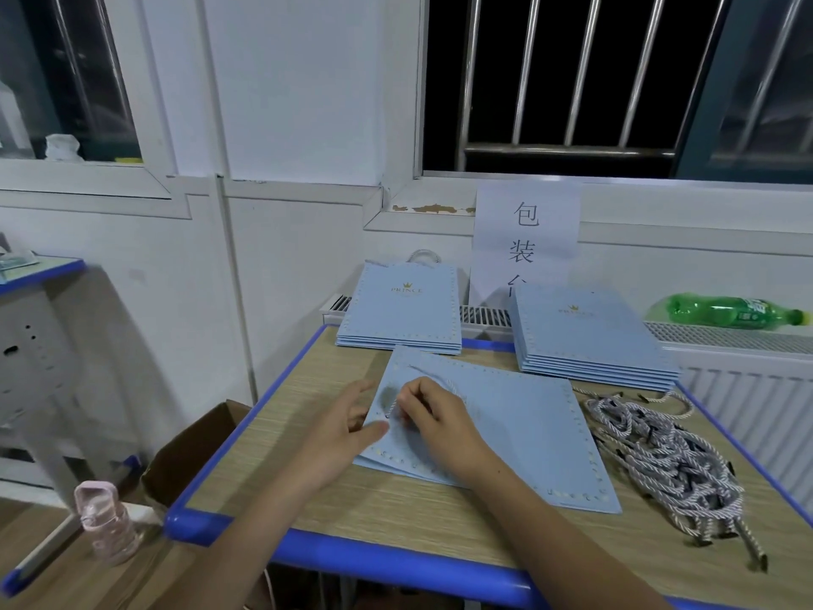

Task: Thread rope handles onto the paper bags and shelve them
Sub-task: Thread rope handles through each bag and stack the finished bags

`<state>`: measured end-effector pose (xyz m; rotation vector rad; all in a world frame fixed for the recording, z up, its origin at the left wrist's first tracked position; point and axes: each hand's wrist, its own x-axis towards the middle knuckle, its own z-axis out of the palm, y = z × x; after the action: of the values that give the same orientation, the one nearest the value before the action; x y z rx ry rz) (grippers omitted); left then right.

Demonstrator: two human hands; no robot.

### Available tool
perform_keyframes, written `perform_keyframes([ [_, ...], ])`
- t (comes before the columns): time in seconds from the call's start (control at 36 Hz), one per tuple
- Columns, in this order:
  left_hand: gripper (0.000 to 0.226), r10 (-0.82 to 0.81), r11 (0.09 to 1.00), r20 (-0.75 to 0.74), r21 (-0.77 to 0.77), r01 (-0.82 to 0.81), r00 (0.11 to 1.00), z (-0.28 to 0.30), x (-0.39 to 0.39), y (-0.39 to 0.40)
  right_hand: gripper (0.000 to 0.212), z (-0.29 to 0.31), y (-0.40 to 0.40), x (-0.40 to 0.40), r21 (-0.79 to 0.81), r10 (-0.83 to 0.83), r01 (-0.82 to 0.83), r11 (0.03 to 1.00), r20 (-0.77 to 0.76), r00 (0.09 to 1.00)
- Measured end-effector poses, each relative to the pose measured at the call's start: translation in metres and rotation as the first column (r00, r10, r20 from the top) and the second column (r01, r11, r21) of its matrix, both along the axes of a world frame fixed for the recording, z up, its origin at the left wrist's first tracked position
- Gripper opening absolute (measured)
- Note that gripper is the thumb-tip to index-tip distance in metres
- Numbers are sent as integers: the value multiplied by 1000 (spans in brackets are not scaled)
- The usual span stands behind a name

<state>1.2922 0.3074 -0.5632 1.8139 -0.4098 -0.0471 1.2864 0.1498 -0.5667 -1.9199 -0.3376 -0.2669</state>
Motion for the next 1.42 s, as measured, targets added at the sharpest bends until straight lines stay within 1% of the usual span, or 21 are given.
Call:
perform_keyframes([
  [0.14, 46, 1, 954, 206, 294, -63, 979, -5, 13, 7, 22, 1, 0, -1, 51, -7, 4, 999, 51, 999],
  [0.25, 25, -108, 836, 269, 545, -59, 957, -4, 19, -1, 18, -1, 3, 1, -217, 23, 9, 976, 143, 989],
  [0.31, 40, -113, 761, 298, 639, -110, 948, 3, 21, -11, 15, -1, 3, 2, -268, 43, 11, 963, 194, 980],
  [0.36, 54, -69, 756, 311, 636, -154, 948, 11, 25, -19, 10, 5, 0, 1, -212, 34, 19, 977, 241, 970],
  [0.42, 56, -20, 844, 228, 526, -106, 973, 16, 29, -21, 21, 12, -7, 1, -188, -27, 91, 978, 318, 948],
  [0.47, 36, 4, 931, 76, 363, -31, 997, 24, 30, -21, 35, 17, -17, 3, -205, -112, 186, 961, 326, 939],
  [0.56, 24, -30, 999, -145, -31, 26, 989, 39, 34, -20, 37, 15, -34, 3, -308, -215, 277, 910, 219, 952],
  [0.61, 26, -99, 936, -245, -353, 6, 964, 49, 37, -16, 40, 10, -42, 0, -399, -243, 277, 874, 133, 961],
  [0.67, 24, -143, 831, -319, -553, -61, 937, 55, 45, -10, 54, 6, -44, -3, -481, -229, 214, 850, 29, 973],
  [0.72, 15, -116, 759, -364, -633, -153, 924, 56, 57, -3, 66, 3, -44, -5, -607, -202, 150, 781, -19, 979],
  [0.78, 7, -52, 726, -406, -643, -245, 912, 55, 70, 5, 66, 1, -43, -4, -729, -158, 93, 678, -21, 987],
  [0.86, 11, 64, 746, -494, -554, -370, 867, 45, 84, 13, 61, 0, -42, -3, -812, -129, -2, 584, -95, 987],
  [0.94, 15, 222, 839, -504, -337, -426, 835, 32, 90, 12, 62, -1, -42, -3, -855, -128, -40, 518, -123, 984],
  [1.0, 28, 409, 880, -341, -99, -465, 846, 24, 94, 8, 62, -1, -41, -4, -870, -128, -49, 491, -127, 984],
  [1.03, 28, 499, 865, -195, 52, -499, 845, 22, 96, 7, 62, -1, -41, -5, -876, -128, -57, 480, -134, 983],
  [1.08, 21, 541, 754, 119, 370, -543, 832, 16, 100, 9, 62, 0, -43, -7, -890, -127, -70, 451, -141, 982],
  [1.17, 22, 433, 490, 336, 691, -531, 836, 11, 103, 16, 63, 3, -48, -11, -910, -120, -73, 409, -133, 984],
  [1.22, 28, 418, 392, 344, 766, -509, 841, 9, 105, 19, 63, 3, -51, -13, -908, -115, -72, 413, -130, 985],
  [1.31, 27, 439, 327, 399, 763, -557, 805, -3, 104, 18, 68, 2, -51, -16, -895, -102, -74, 440, -132, 986],
  [1.36, 26, 435, 339, 468, 706, -621, 770, -11, 104, 17, 77, 2, -51, -19, -884, -101, -58, 463, -118, 988],
  [1.42, 29, 416, 409, 499, 644, -647, 760, -11, 104, 17, 71, 3, -51, -21, -860, -103, 1, 510, -60, 993],
])
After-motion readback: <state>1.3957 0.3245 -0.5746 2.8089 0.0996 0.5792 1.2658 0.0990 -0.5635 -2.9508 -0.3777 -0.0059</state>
